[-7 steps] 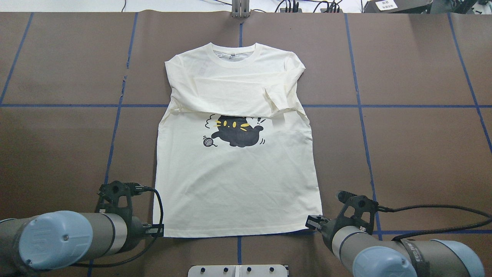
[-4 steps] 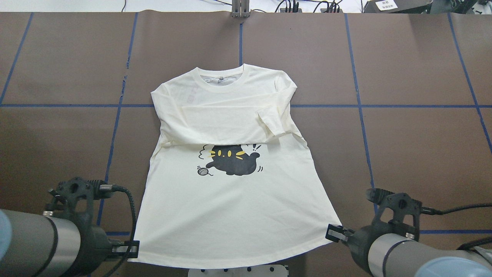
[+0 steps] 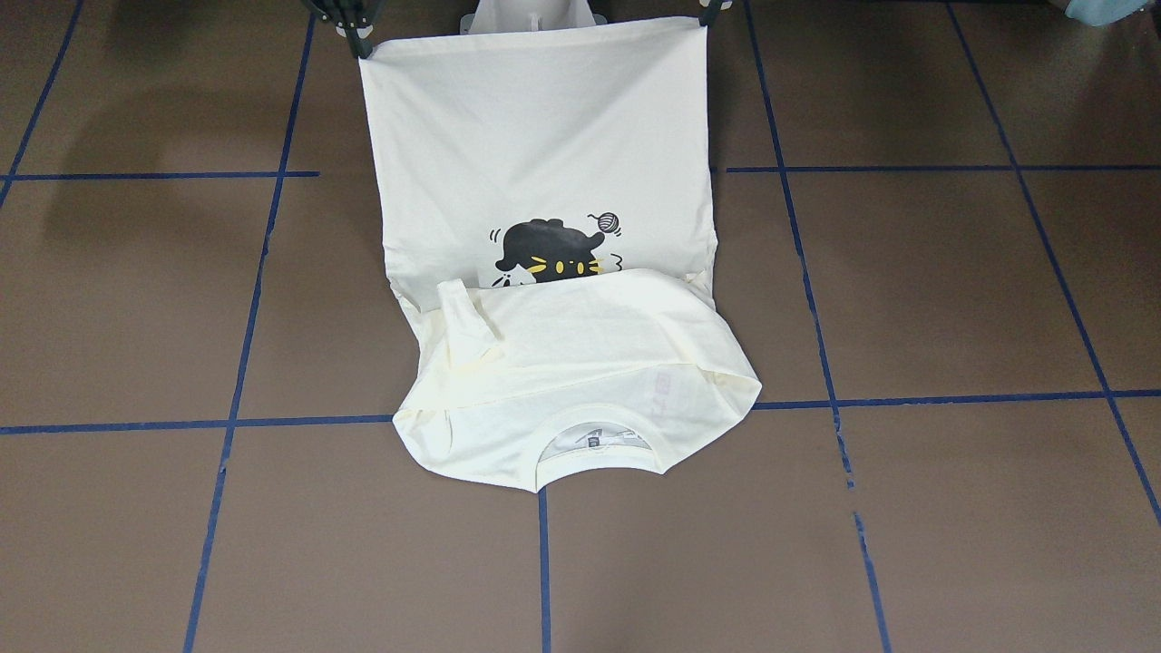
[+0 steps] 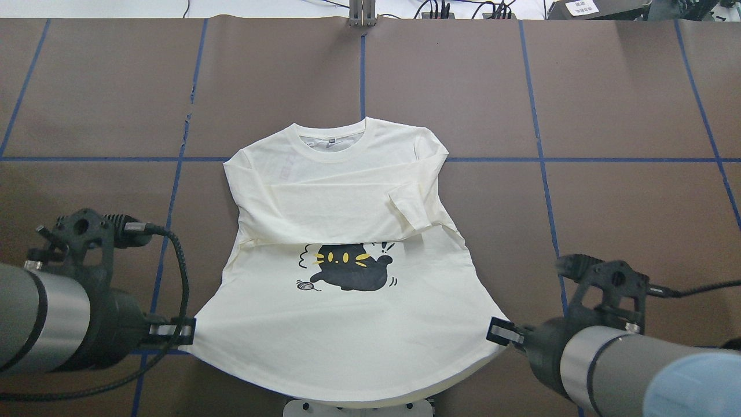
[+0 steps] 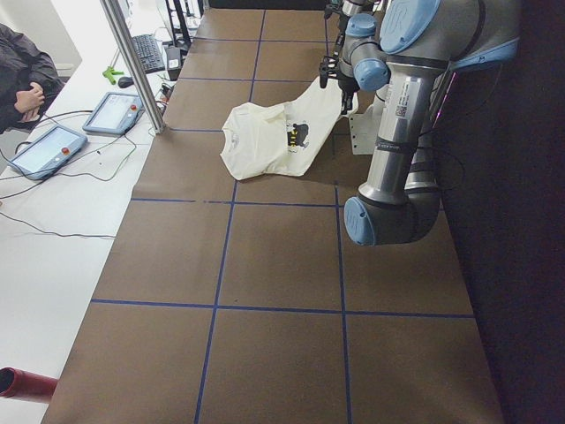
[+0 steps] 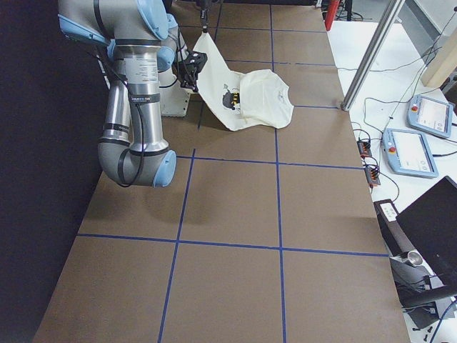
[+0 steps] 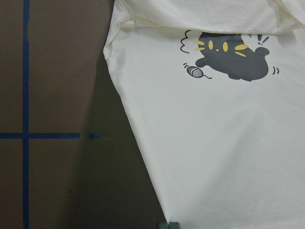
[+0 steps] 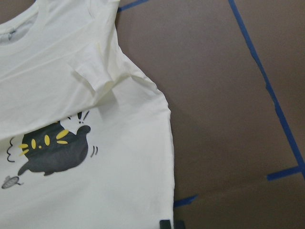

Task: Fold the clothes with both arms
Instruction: 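Lift the hem with both grippers and fold it toward the collar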

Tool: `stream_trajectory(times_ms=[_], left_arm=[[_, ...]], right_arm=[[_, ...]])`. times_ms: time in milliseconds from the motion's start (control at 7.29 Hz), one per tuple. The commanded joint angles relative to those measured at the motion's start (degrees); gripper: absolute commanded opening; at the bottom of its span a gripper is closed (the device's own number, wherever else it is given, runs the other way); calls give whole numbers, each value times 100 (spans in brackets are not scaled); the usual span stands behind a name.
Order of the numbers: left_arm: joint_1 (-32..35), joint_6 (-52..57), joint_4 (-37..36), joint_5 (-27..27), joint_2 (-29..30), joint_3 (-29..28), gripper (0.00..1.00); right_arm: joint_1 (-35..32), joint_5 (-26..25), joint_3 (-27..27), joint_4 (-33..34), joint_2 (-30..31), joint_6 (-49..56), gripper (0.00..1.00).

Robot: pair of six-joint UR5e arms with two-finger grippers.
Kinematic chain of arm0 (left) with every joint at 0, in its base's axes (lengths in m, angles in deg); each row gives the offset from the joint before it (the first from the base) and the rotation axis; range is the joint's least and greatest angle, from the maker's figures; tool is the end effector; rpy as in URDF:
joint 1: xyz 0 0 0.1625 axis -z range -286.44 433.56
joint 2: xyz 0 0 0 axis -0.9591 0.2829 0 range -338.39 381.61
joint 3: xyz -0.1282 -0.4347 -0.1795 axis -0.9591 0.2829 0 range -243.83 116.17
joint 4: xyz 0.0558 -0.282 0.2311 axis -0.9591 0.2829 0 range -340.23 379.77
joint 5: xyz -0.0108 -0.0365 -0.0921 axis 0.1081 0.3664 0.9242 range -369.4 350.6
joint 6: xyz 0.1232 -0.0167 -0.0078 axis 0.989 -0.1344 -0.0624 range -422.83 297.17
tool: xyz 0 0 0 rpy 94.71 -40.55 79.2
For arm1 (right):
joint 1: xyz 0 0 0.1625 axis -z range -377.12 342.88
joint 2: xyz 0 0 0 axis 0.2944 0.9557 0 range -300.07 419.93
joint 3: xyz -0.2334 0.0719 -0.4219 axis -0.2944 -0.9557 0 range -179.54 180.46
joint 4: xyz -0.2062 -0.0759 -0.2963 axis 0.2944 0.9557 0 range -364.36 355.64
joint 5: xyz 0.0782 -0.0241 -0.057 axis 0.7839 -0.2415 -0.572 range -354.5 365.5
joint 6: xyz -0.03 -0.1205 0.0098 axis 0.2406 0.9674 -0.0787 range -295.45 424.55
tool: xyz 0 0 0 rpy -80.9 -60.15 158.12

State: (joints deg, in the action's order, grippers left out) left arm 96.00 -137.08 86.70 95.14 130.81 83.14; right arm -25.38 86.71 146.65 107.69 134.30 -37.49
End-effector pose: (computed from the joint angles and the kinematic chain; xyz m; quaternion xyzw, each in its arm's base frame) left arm 0.3297 -0.2465 0.2816 0.0381 0.4561 0.0047 0.8891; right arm -0.3710 -0.2077 0.3085 0.0556 -0.4216 0.1912 0.8847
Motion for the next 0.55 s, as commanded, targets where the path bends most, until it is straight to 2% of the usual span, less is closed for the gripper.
stream_trajectory(times_ms=[0, 274, 412], left_arm=[[1136, 1032, -6, 197, 373, -868, 0], [1840, 1596, 38, 243, 610, -1545, 0], [2026, 1755, 186, 226, 907, -2132, 0]], right_arm=[[-1357, 674, -1262, -34, -1053, 927, 0], [-2448, 1263, -1540, -96, -1214, 1587, 0], [-2818, 1449, -1941, -105, -1441, 1765, 0]])
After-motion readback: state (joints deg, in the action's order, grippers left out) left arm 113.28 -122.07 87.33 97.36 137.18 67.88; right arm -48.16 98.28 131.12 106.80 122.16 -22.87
